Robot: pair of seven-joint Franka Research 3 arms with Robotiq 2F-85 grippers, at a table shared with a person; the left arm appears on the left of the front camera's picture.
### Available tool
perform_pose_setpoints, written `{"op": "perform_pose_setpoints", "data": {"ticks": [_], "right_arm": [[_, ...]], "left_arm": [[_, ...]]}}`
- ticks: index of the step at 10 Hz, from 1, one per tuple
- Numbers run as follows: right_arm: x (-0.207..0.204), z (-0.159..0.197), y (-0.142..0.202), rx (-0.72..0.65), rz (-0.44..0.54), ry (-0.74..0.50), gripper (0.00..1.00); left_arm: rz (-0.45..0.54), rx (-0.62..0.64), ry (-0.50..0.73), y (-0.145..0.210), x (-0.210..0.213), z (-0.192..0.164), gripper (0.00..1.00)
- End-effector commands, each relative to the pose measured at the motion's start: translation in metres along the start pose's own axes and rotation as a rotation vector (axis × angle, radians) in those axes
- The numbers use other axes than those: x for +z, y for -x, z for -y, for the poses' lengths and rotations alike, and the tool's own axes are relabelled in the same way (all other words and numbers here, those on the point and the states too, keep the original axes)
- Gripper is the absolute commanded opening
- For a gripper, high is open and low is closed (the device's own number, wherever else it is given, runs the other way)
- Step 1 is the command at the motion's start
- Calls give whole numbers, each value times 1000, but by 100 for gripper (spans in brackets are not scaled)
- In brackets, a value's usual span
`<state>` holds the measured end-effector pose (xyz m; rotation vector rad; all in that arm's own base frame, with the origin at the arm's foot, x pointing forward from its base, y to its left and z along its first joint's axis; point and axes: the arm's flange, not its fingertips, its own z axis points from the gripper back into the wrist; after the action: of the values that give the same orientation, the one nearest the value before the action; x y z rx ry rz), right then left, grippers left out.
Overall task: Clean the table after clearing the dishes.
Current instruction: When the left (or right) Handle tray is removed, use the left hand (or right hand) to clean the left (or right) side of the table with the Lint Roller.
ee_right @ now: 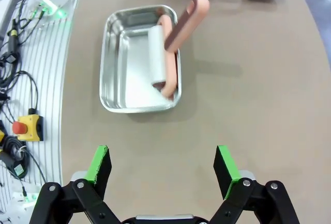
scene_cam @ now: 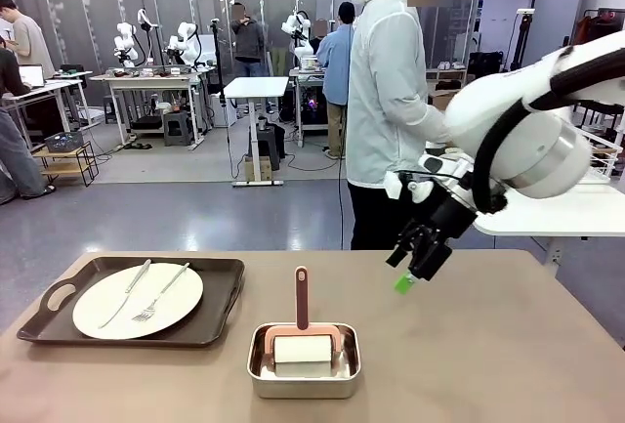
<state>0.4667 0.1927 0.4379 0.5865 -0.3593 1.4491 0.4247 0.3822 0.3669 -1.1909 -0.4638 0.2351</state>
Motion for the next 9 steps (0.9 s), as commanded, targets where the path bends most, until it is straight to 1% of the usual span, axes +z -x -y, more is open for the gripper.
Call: {"op": "perform_pose_setpoints", "data": {"ticks": [1,3,5,6,7,9], "right_arm": [[-14,30,-45,-10,-64,-105,100],[-19,39,-75,12,-165,-128,100],[-43,44,-113,22,-266,-154,100],[-54,43,-127,3,-315,-146,100],[-67,39,-139,-21,-382,-140,100],[-86,30,-154,-50,-446,-130,100]], "left_arm": [[0,-7,-4,2,3,2,100],[0,-7,-4,2,3,2,100],[0,-7,-4,2,3,2,100],[0,-7,-4,2,3,2,100],[0,-7,-4,2,3,2,100],[0,-7,-4,2,3,2,100]]}}
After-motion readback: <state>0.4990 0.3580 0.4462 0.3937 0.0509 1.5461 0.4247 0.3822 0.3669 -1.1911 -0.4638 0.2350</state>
